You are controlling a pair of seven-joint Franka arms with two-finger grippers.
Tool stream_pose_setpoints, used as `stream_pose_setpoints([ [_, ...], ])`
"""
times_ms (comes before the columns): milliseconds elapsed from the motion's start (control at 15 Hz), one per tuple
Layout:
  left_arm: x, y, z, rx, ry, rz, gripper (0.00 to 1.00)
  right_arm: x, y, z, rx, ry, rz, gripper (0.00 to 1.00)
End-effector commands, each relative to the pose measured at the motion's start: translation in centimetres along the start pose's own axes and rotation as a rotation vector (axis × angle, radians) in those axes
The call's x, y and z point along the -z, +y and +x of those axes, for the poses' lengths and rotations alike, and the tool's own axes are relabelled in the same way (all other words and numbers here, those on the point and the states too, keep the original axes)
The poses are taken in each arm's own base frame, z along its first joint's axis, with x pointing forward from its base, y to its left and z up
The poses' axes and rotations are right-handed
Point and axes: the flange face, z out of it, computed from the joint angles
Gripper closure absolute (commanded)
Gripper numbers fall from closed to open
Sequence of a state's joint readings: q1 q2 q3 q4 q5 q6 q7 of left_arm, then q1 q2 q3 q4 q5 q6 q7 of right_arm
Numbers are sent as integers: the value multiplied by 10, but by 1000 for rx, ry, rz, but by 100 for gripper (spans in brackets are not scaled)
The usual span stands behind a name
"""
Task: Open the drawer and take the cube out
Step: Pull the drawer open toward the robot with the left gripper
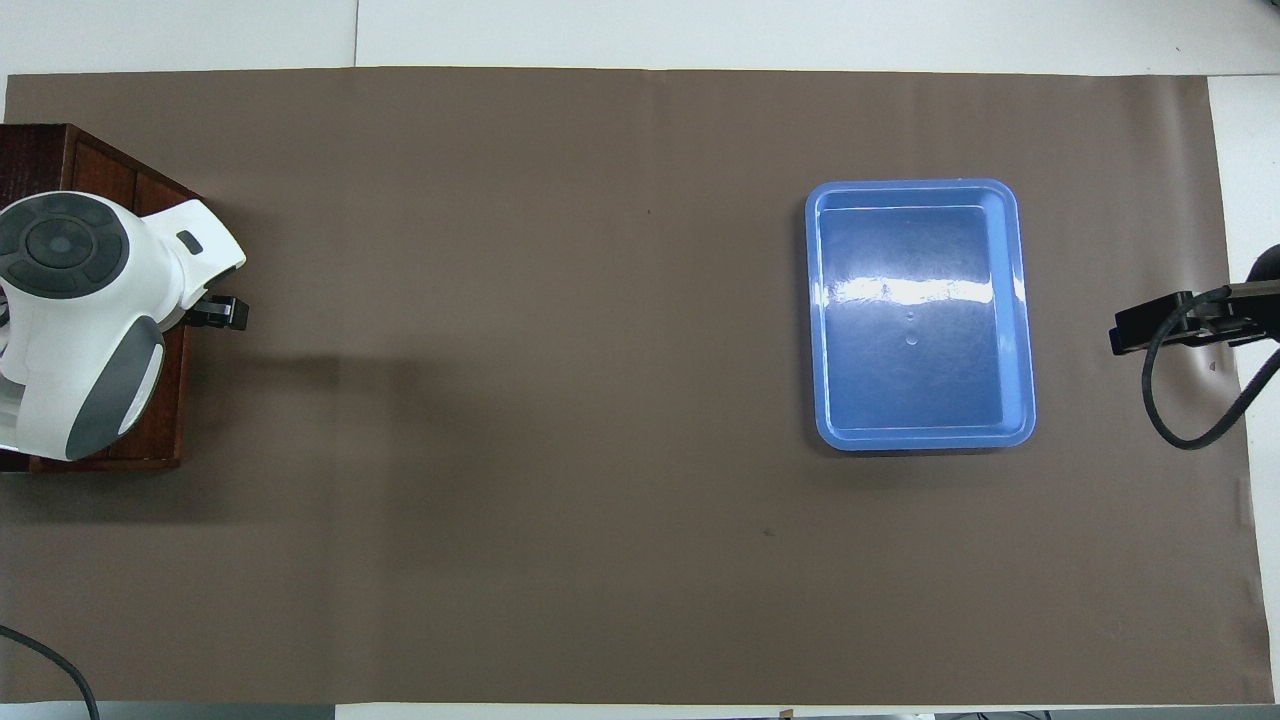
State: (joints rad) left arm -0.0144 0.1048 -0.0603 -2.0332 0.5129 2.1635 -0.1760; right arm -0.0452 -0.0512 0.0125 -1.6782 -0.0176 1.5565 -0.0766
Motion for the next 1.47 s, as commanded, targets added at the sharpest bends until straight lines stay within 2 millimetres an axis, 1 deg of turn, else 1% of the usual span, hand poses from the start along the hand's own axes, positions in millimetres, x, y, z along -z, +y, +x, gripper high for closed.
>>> stream_pose_setpoints([
  [0, -10, -5, -5, 10, 24, 11, 0, 0, 4, -6, 10, -11, 3, 0],
  [401, -17, -4, -5, 5, 18, 11, 0, -2, 4, -7, 10, -15, 5, 0],
  [468, -22, -2, -4, 1, 17, 6, 0, -2, 4, -7, 10, -15, 5, 0],
  [735, -25, 4, -2, 2, 21, 3, 0, -2, 5, -7, 8, -15, 5, 0],
  [869, -20, 10, 1, 30, 34, 0, 0, -2, 5, -7, 8, -15, 4, 0],
  [1136, -13, 29, 5, 15, 46, -4, 0, -2, 5, -7, 10, -15, 4, 0],
  [1337, -5, 45, 6, -10, 54, -6, 0, -3, 5, -8, 8, -18, 4, 0],
  [1404, -1, 55, 7, -20, 58, -9, 0, -3, 5, -8, 8, -18, 4, 0],
])
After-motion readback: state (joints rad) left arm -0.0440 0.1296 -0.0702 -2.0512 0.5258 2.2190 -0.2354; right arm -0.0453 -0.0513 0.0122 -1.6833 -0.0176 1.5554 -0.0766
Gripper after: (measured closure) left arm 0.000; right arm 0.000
